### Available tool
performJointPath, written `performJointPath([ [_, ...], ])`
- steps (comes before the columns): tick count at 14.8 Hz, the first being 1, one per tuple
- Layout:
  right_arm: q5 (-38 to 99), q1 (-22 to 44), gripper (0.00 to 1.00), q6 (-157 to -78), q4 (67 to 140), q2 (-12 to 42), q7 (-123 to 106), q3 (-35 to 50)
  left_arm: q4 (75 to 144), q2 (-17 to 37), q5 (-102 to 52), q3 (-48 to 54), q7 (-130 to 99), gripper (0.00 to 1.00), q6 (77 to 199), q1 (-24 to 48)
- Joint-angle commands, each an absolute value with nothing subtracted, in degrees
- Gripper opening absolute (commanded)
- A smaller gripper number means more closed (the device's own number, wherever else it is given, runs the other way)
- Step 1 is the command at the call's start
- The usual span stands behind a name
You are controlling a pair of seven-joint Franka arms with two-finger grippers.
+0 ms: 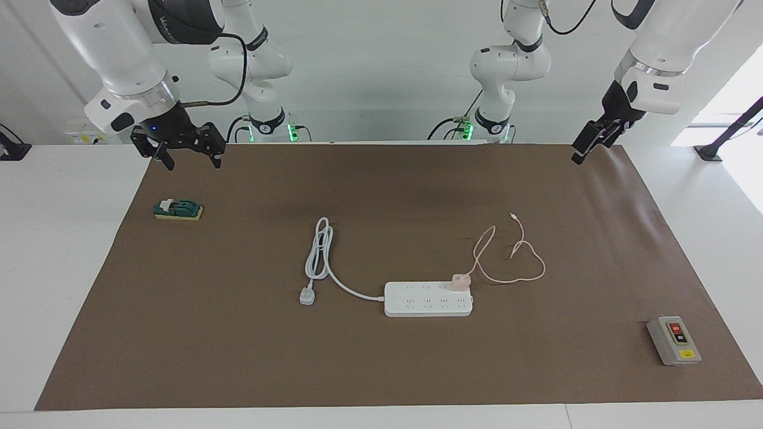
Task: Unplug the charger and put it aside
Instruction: 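Move the left gripper toward the charger while the right gripper approaches the strip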
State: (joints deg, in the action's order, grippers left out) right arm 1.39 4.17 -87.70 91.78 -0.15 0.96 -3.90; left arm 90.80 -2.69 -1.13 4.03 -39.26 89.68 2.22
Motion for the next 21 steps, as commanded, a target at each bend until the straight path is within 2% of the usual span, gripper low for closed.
performJointPath([
  [1, 6.31, 3.96, 1.0, -86.75, 92.37, -1.05, 16.86, -4.04, 89.12, 0.6, -0.79, 3.78, -54.17, 1.0, 92.19, 5.35],
  [5, 9.84, 7.28, 1.0, -87.27, 92.64, -1.05, 47.93, -3.16, 86.93, 6.66, -0.88, 4.13, -70.46, 1.0, 95.35, 8.6],
  [7, 12.03, 8.87, 1.0, -90.85, 92.72, -0.36, 58.13, -2.99, 85.96, 10.27, -0.88, 4.22, -79.05, 1.0, 99.99, 9.58],
  [9, 13.7, 12.28, 1.0, -94.03, 92.29, 2.62, 67.71, -3.08, 85.7, 15.26, -0.88, 4.22, -83.3, 1.0, 106.66, 10.71],
  [11, 15.19, 12.83, 1.0, -94.22, 92.55, 4.73, 73.37, -2.99, 83.24, 20.89, -0.88, 4.13, -87.78, 1.0, 109.51, 11.6],
  [13, 18.8, 13.79, 1.0, -96.92, 93.6, 6.06, 75.48, -2.99, 83.32, 22.4, -0.88, 4.13, -87.98, 1.0, 110.47, 11.86],
  [16, 19.34, 18.62, 1.0, -101.15, 94.74, 8.07, 86.19, -2.99, 83.41, 26.53, -0.53, 4.13, -90.86, 1.0, 114.86, 13.26],
  [21, 21.44, 19.6, 1.0, -110.03, 99.74, 10.28, 87.1, -2.99, 83.41, 29.62, -0.18, 3.78, -97.9, 1.0, 118.65, 16.52],
])
